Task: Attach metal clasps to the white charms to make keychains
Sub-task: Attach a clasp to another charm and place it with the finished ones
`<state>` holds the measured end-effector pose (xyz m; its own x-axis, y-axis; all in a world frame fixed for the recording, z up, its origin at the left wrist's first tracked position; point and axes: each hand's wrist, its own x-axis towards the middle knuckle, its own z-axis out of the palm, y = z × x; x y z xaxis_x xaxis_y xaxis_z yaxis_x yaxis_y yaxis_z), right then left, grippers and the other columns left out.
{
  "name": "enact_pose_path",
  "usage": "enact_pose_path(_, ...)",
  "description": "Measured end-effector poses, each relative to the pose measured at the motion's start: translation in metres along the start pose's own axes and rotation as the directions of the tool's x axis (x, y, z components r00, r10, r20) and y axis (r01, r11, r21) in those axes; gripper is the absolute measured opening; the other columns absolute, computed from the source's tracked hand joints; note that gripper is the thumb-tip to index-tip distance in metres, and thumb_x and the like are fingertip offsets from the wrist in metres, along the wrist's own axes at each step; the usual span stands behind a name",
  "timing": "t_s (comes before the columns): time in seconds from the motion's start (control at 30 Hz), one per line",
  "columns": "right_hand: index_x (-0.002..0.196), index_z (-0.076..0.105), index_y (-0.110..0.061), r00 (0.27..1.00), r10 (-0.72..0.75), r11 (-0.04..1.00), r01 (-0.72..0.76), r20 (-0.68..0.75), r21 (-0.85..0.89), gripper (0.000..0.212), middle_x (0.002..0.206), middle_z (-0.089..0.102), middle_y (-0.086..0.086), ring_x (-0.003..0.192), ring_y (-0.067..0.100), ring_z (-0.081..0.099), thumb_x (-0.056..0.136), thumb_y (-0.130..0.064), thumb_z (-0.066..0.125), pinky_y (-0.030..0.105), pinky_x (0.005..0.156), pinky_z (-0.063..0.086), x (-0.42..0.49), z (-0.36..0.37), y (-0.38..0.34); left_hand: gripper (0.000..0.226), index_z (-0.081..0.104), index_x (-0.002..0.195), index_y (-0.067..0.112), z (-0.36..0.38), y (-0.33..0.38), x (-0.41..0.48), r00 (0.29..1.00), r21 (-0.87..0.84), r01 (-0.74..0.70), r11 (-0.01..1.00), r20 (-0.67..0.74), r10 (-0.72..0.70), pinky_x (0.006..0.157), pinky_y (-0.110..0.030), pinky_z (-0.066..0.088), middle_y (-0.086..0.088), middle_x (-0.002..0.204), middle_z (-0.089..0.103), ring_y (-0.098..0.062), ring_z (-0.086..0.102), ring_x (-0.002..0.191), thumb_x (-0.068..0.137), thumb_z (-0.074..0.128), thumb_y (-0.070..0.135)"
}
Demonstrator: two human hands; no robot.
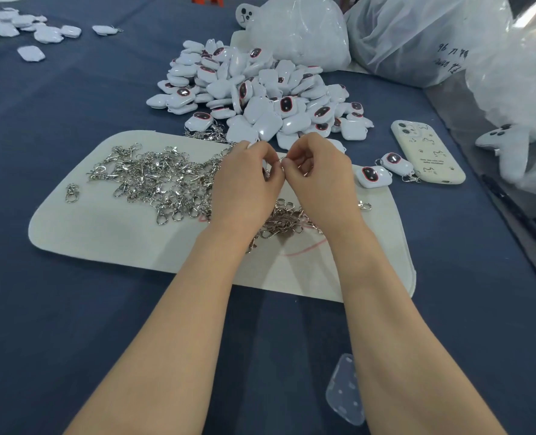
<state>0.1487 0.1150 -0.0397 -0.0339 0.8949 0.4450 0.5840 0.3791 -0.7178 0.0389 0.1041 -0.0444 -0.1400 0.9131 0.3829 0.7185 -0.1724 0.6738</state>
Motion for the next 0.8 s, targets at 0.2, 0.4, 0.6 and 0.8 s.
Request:
enact_pose_path(0.2, 0.084, 0.055, -0.01, 0.999, 0.018, 1.0, -0.017, 0.029, -0.019, 0.008, 0.071, 0.049, -0.013, 0.063, 0.0, 0.045, 0.083, -0.004, 0.06, 0.008, 0.061, 0.036, -0.0003, -0.0001, 0.0014, 0.01, 0.064, 0.089, 0.016, -0.0004, -0.001, 0.0001, 1.0, 0.004, -0.001, 1.0, 0.009, 0.001, 0.073, -0.034, 0.047, -0.003, 0.097, 0.06, -0.023, 0.058, 0.08, 0.088, 0.058, 0.024)
enact_pose_path(0.4, 0.086, 0.058, -0.008, 0.999, 0.016, 1.0, -0.015, 0.029, -0.016, 0.007, 0.07, 0.048, -0.015, 0.063, 0.0, 0.045, 0.082, -0.002, 0.06, 0.007, 0.062, 0.036, 0.0001, -0.0007, 0.0017, 0.009, 0.063, 0.088, 0.015, -0.0011, -0.0005, 0.0002, 0.999, 0.009, -0.025, 1.0, 0.024, 0.024, 0.074, -0.038, 0.048, -0.004, 0.098, 0.059, -0.025, 0.059, 0.081, 0.088, 0.058, 0.022)
enact_pose_path(0.6, 0.087, 0.058, -0.01, 1.0, 0.015, 1.0, -0.015, 0.015, -0.024, 0.008, 0.071, 0.047, -0.016, 0.062, -0.003, 0.044, 0.083, -0.004, 0.06, 0.007, 0.063, 0.036, 0.0001, 0.0002, 0.0024, 0.009, 0.063, 0.089, 0.014, -0.001, -0.0001, 0.0002, 0.999, 0.014, -0.029, 0.999, 0.027, 0.029, 0.072, -0.036, 0.045, -0.003, 0.096, 0.058, -0.024, 0.058, 0.08, 0.089, 0.058, 0.022)
enact_pose_path(0.8, 0.089, 0.059, -0.007, 1.0, 0.018, 1.0, -0.018, 0.009, -0.018, 0.007, 0.072, 0.047, -0.014, 0.062, -0.003, 0.044, 0.083, -0.003, 0.061, 0.007, 0.062, 0.036, -0.0003, 0.0, 0.0012, 0.01, 0.064, 0.089, 0.014, -0.0014, 0.0, -0.0002, 0.999, 0.011, -0.034, 0.999, 0.021, 0.033, 0.073, -0.036, 0.047, -0.003, 0.095, 0.058, -0.024, 0.058, 0.081, 0.089, 0.058, 0.022)
